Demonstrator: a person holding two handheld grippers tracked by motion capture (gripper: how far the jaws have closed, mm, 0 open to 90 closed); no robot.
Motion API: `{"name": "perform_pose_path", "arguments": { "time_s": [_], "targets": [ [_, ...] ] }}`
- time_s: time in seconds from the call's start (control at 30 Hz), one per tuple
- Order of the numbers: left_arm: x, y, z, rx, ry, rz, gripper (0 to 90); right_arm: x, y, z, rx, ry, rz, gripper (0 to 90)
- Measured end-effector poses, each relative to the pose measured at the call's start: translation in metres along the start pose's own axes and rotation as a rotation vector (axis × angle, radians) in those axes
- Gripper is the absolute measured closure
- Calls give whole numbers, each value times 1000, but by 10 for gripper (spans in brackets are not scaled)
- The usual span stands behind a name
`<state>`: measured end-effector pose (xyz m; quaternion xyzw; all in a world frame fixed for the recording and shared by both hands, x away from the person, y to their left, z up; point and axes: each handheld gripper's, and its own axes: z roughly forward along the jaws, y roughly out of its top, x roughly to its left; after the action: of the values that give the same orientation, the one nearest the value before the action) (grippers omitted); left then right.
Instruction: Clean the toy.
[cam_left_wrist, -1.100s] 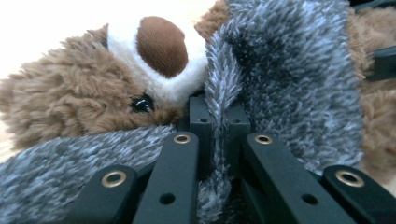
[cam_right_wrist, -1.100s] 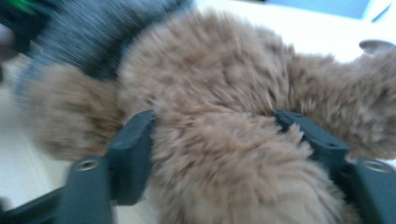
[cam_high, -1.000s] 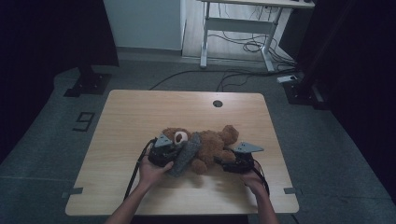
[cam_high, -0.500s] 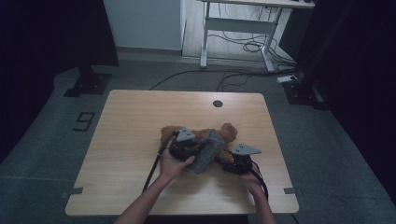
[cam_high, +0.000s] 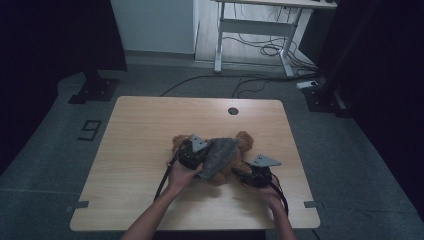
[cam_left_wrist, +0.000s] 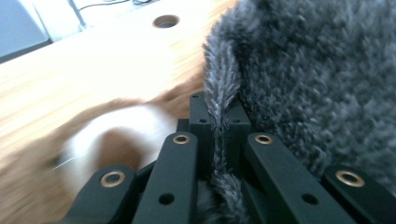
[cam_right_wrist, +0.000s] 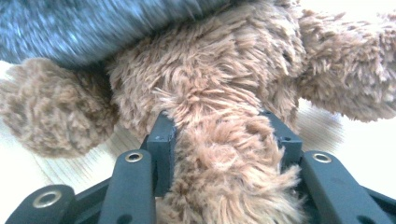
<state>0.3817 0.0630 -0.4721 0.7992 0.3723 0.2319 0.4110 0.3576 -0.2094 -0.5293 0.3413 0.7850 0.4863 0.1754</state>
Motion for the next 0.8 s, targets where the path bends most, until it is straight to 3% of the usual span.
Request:
{"name": "perform_pose_path", "arguments": {
  "time_s": [0.07, 0.23, 0.37, 0.8],
  "targets": [
    [7, -4, -9, -12, -12, -7, 856, 0, 0, 1, -2, 2, 3, 553],
    [11, -7, -29, -52, 32, 30, 858, -1, -1, 1, -1, 0, 8, 555],
    [28, -12, -44, -70, 75, 0, 855, -2, -1, 1, -5, 1, 15, 557],
    [85, -53, -39, 55, 154, -121, 852, -4, -2, 1, -8, 6, 23, 557]
  ]
}}
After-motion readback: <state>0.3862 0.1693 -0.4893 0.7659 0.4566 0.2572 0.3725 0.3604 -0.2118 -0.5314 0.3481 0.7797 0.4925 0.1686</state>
